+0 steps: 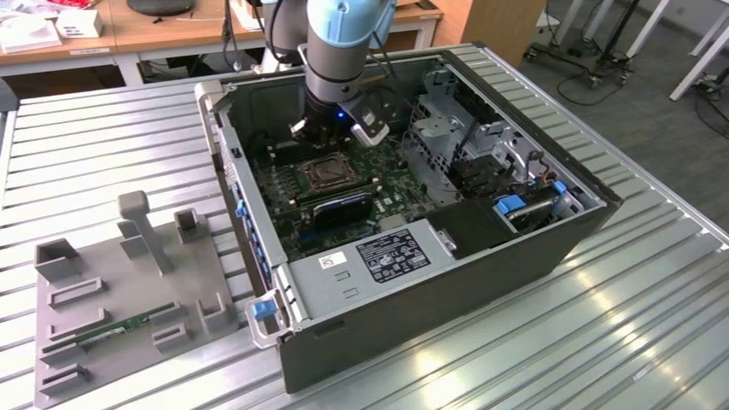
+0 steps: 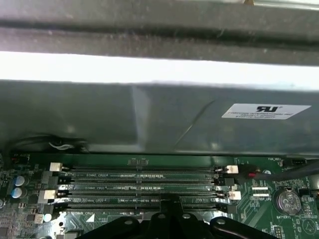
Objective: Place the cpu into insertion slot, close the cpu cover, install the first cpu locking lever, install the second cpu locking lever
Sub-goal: 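Install the first cpu locking lever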
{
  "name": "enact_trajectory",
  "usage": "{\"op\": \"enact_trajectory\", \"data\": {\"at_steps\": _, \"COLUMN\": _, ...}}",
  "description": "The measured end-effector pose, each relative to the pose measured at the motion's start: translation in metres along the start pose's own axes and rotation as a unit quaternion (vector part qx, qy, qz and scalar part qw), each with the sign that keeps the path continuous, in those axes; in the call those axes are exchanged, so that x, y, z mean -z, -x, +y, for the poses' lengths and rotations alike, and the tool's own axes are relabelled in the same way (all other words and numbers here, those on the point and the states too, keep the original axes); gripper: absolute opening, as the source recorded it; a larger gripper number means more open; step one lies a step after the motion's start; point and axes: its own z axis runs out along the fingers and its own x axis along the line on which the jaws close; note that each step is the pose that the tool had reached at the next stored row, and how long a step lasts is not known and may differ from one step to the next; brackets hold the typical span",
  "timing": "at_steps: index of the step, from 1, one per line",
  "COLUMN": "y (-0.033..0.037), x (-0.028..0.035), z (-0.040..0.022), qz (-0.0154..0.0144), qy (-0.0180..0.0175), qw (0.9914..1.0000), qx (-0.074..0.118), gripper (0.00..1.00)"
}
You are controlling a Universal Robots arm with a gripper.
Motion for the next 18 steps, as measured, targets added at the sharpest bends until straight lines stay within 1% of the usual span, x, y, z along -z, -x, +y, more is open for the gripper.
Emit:
{"op": "enact_trajectory", "data": {"at_steps": 3, "y": 0.0001, "x": -0.0001, "z": 0.0001, "qz": 0.0001, "qy": -0.0074, "qw": 0.99997, "qx": 0.001, "gripper": 0.11}}
{"op": "enact_trajectory", "data": {"at_steps": 5, "y": 0.0001, "x": 0.0000, "z": 0.0000, "qz": 0.0002, "qy": -0.0100, "qw": 0.99995, "qx": 0.001, "gripper": 0.11}}
{"op": "enact_trajectory", "data": {"at_steps": 18, "y": 0.0000, "x": -0.0014, "z": -0.0005, "qz": 0.0003, "qy": -0.0103, "qw": 0.99995, "qx": 0.001, "gripper": 0.11}}
